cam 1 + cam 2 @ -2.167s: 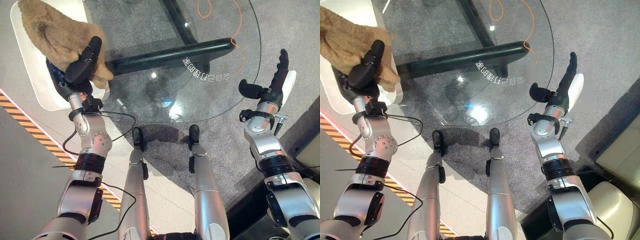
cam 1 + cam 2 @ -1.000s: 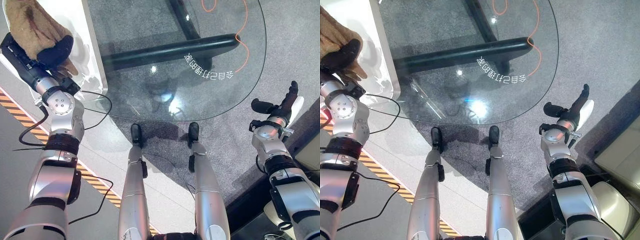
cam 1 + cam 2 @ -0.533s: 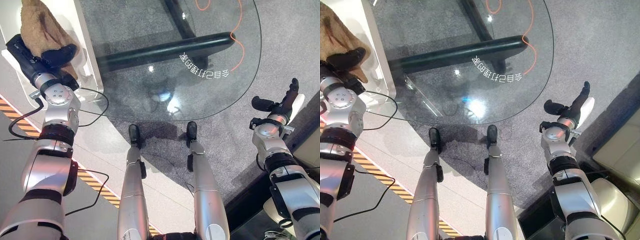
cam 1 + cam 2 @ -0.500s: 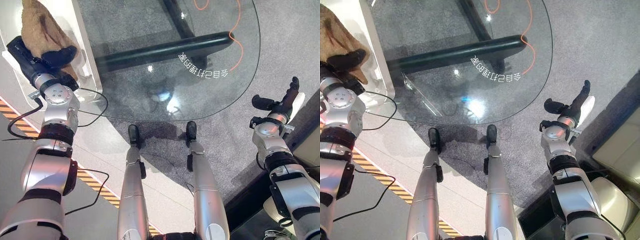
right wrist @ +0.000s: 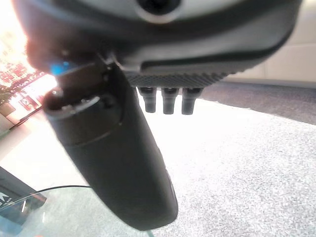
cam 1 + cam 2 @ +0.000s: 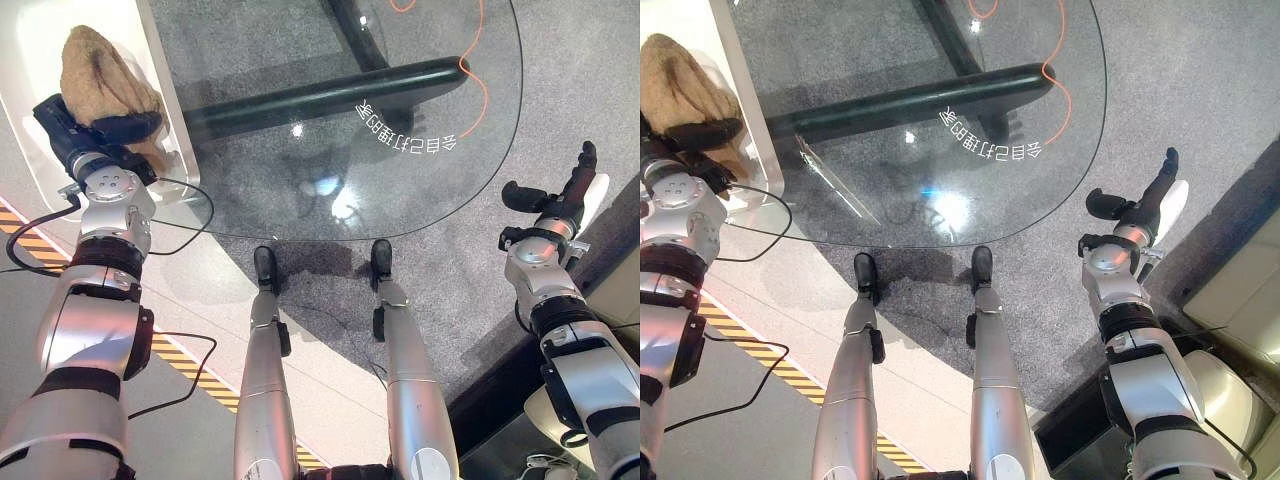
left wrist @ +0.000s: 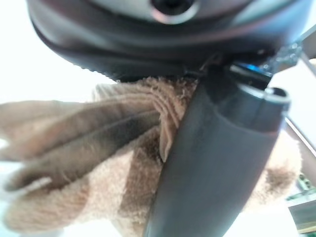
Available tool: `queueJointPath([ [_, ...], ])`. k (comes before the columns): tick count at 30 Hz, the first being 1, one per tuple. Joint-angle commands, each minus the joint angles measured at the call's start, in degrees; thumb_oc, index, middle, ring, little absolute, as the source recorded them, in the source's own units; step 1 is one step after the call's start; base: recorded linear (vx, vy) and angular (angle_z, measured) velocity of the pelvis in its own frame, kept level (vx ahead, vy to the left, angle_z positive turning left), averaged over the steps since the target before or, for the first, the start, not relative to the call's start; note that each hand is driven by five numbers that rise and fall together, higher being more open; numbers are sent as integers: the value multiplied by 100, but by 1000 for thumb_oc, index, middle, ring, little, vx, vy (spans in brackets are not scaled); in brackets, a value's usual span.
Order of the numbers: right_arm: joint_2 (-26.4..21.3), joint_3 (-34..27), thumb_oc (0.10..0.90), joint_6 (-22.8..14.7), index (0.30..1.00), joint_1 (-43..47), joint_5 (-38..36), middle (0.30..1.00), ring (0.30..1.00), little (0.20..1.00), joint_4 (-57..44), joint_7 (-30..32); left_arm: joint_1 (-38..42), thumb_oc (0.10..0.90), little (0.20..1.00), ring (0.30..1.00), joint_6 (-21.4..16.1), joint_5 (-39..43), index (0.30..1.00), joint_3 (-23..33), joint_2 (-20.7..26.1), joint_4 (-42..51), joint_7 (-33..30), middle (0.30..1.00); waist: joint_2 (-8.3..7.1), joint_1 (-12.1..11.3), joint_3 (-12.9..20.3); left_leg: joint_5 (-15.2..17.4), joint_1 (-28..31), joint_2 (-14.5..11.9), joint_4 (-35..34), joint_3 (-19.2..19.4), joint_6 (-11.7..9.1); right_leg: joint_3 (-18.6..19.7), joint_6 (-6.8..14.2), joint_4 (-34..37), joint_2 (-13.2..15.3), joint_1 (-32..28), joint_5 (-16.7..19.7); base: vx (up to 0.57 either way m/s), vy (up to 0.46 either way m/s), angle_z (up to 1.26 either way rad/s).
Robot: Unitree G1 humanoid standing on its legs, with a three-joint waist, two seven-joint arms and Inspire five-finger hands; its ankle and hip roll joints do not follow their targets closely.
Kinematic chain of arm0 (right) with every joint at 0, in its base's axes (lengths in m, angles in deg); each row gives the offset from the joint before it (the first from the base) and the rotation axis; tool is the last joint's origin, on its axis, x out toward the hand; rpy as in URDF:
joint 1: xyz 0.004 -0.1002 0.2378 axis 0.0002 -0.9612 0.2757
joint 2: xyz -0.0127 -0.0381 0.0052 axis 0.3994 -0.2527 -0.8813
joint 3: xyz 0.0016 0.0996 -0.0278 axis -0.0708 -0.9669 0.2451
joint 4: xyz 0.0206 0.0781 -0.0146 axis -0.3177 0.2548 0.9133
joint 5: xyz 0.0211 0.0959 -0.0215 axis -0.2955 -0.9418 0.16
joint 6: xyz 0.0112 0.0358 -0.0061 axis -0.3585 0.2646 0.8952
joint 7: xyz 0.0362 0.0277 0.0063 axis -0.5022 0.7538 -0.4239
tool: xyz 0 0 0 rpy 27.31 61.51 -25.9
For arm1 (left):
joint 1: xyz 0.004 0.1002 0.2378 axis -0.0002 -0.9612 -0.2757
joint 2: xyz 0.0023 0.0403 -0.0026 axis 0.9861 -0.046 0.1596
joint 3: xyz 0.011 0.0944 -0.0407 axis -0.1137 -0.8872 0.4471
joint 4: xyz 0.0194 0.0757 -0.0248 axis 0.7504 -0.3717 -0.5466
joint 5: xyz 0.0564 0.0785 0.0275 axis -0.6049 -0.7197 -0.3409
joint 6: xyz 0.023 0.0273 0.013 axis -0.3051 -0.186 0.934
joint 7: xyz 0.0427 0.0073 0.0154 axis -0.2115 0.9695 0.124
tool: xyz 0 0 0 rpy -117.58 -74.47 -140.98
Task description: Wipe the table with a cloth and put it in the basket.
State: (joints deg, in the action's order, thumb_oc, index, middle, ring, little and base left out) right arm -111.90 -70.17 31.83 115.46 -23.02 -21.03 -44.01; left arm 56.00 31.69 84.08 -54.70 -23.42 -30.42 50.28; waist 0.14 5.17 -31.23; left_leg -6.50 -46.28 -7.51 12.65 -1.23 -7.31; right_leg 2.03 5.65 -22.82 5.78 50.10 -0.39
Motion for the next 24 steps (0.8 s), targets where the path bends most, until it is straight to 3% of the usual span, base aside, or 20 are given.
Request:
queueJointPath([
  [1, -461, 14, 800, -225, 900, 50, -56, 900, 900, 900, 35, 132, 534, 800, 900, 900, -110, 179, 900, 44, 838, -261, 99, 900, -180, -18, 168, 533, 58, 475, 287, 144, 275, -498, -403, 368, -618, -472, -434, 0, 0, 0],
  [17, -454, 76, 800, -264, 900, 62, -97, 900, 900, 900, 107, 101, 599, 800, 900, 900, -230, 258, 900, 33, 900, -451, 94, 900, -194, -7, 203, 547, 28, 460, 290, 124, 267, -487, -400, 387, -608, -447, -432, 0, 0, 0],
  [24, -287, 45, 800, -260, 900, -254, -129, 900, 900, 900, 37, 124, 133, 800, 900, 900, -1267, 5, 900, 393, 800, 142, -649, 900, -197, -79, 208, 569, 174, 500, 259, 96, 271, -461, -379, 408, -606, -558, -435, -2, -24, 0],
])
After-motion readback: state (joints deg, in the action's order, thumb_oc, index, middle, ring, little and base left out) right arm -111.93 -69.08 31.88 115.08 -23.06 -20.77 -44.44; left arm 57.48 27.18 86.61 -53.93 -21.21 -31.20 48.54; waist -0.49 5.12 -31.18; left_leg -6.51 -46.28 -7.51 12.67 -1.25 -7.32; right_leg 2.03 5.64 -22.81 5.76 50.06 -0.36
